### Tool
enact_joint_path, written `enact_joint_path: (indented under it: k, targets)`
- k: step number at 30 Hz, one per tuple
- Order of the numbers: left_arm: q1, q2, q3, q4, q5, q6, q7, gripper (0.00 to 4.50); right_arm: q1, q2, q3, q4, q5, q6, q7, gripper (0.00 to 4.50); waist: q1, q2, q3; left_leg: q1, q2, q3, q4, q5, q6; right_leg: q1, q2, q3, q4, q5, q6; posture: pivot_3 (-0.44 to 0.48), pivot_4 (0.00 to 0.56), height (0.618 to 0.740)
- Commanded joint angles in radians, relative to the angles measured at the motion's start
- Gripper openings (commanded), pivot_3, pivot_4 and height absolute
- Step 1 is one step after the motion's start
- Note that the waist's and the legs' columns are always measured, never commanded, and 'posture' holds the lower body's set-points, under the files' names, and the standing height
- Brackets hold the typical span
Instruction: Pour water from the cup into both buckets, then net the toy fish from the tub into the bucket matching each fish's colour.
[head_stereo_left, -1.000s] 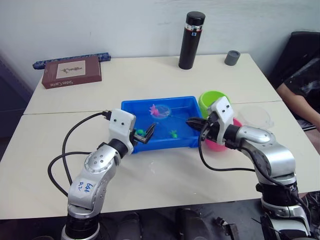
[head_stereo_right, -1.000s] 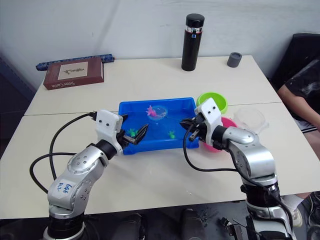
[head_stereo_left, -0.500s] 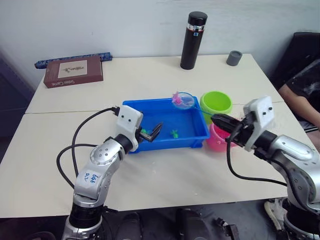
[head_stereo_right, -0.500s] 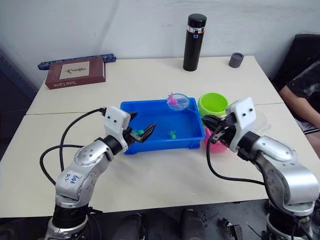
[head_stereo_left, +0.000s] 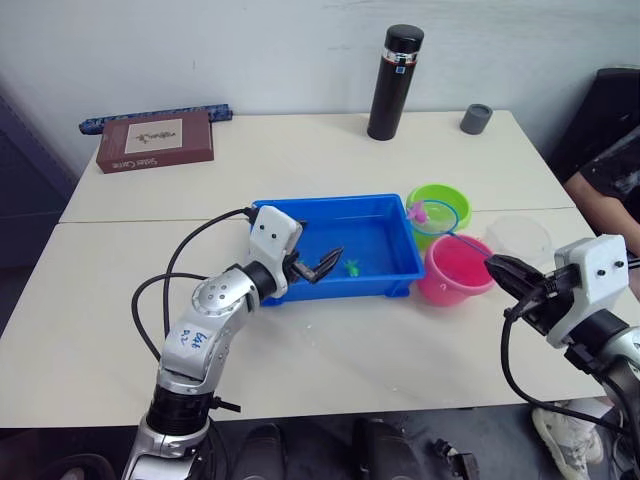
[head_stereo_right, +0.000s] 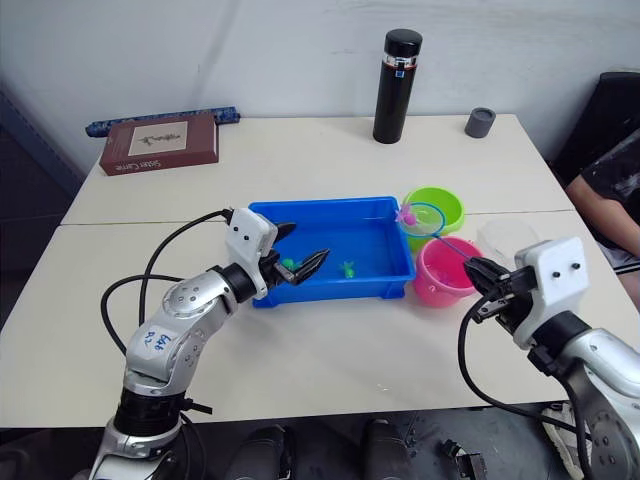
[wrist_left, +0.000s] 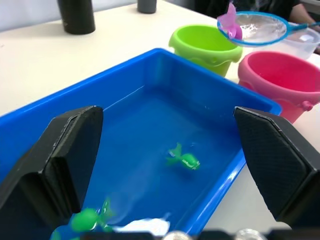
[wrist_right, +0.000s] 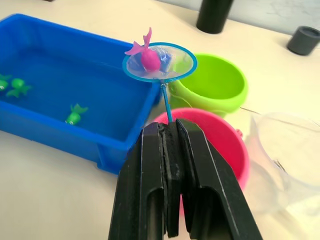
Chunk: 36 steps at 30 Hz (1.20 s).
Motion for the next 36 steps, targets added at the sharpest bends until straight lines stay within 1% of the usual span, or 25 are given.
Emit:
enact_joint_path:
  k: [1, 3, 5, 10, 15, 18, 21, 24, 29, 36]
  targets:
    - [-0.021, 0.005, -0.009, -0.009, -0.01, -0.03, -0.023, 4.48, 0.038, -0.018, -0.042, -0.009, -0.061, -0.103, -0.016, 0.0, -0.002, 0.0, 0.0, 0.0, 0.0, 0.0, 0.0, 0.0, 0.0, 0.0, 0.0, 0.0, 0.0, 0.0, 0.0, 0.0, 0.15, 0.74]
    - [-0.023, 0.007, -0.009, -0.007, -0.01, -0.032, -0.026, 4.48, 0.08, -0.037, -0.039, 0.007, -0.103, -0.163, 0.003, 0.0, -0.001, 0.0, 0.0, 0.0, 0.0, 0.0, 0.0, 0.0, 0.0, 0.0, 0.0, 0.0, 0.0, 0.0, 0.0, 0.0, 0.15, 0.74]
    - [-0.026, 0.008, -0.009, -0.001, -0.01, -0.034, -0.029, 4.48, 0.118, -0.03, -0.046, 0.024, -0.12, -0.205, 0.008, 0.0, 0.0, 0.0, 0.0, 0.0, 0.0, 0.0, 0.0, 0.0, 0.0, 0.0, 0.001, 0.0, 0.0, 0.0, 0.0, 0.0, 0.15, 0.74]
    - [-0.026, 0.009, -0.011, 0.003, -0.01, -0.038, -0.029, 4.48, 0.245, -0.034, 0.003, 0.065, -0.239, -0.392, 0.05, 0.0, 0.001, 0.0, 0.0, 0.0, 0.0, -0.001, 0.0, 0.0, 0.0, 0.001, 0.001, 0.0, 0.0, 0.0, 0.0, 0.0, 0.15, 0.74]
    - [-0.021, 0.009, -0.01, -0.001, -0.011, -0.036, -0.027, 4.48, 0.322, -0.033, 0.017, 0.122, -0.326, -0.545, 0.073, 0.0, 0.001, 0.0, 0.0, 0.001, 0.0, -0.001, 0.001, 0.0, 0.0, 0.002, 0.001, 0.0, -0.001, 0.0, 0.001, 0.0, 0.15, 0.74]
    - [-0.021, 0.008, -0.01, -0.003, -0.01, -0.035, -0.025, 4.48, 0.335, -0.033, 0.021, 0.15, -0.361, -0.607, 0.076, 0.0, -0.001, 0.0, 0.0, 0.002, 0.0, -0.001, 0.001, 0.0, 0.0, 0.003, 0.001, 0.0, 0.0, 0.0, 0.001, 0.0, 0.15, 0.74]
    - [-0.02, 0.008, -0.01, -0.003, -0.01, -0.035, -0.024, 4.48, 0.351, -0.058, 0.034, 0.193, -0.462, -0.731, 0.076, 0.0, 0.0, 0.0, 0.0, 0.002, 0.0, -0.001, 0.001, 0.0, 0.0, 0.003, 0.001, 0.0, 0.0, 0.0, 0.0, 0.0, 0.15, 0.74]
    - [-0.02, 0.007, -0.01, -0.003, -0.01, -0.035, -0.023, 4.48, 0.352, -0.062, 0.041, 0.218, -0.515, -0.808, 0.069, 0.0, 0.0, 0.0, 0.0, 0.002, 0.0, -0.001, 0.001, 0.0, 0.0, 0.003, 0.001, 0.001, -0.001, 0.0, 0.0, 0.0, 0.15, 0.74]
    - [-0.017, 0.007, -0.012, -0.006, -0.01, -0.034, -0.022, 4.48, 0.369, -0.114, 0.057, 0.271, -0.678, -1.025, 0.064, 0.0, 0.0, 0.0, 0.0, 0.002, 0.0, -0.001, 0.001, 0.0, 0.0, 0.003, 0.001, 0.0, -0.001, 0.0, 0.001, 0.0, 0.15, 0.74]
    - [-0.018, 0.007, -0.012, -0.006, -0.01, -0.033, -0.019, 4.48, 0.385, -0.148, 0.06, 0.375, -0.839, -1.227, 0.011, 0.0, 0.001, 0.0, 0.0, 0.003, 0.0, -0.001, 0.001, 0.001, 0.0, 0.004, 0.001, 0.0, -0.001, 0.0, 0.001, 0.0, 0.15, 0.74]
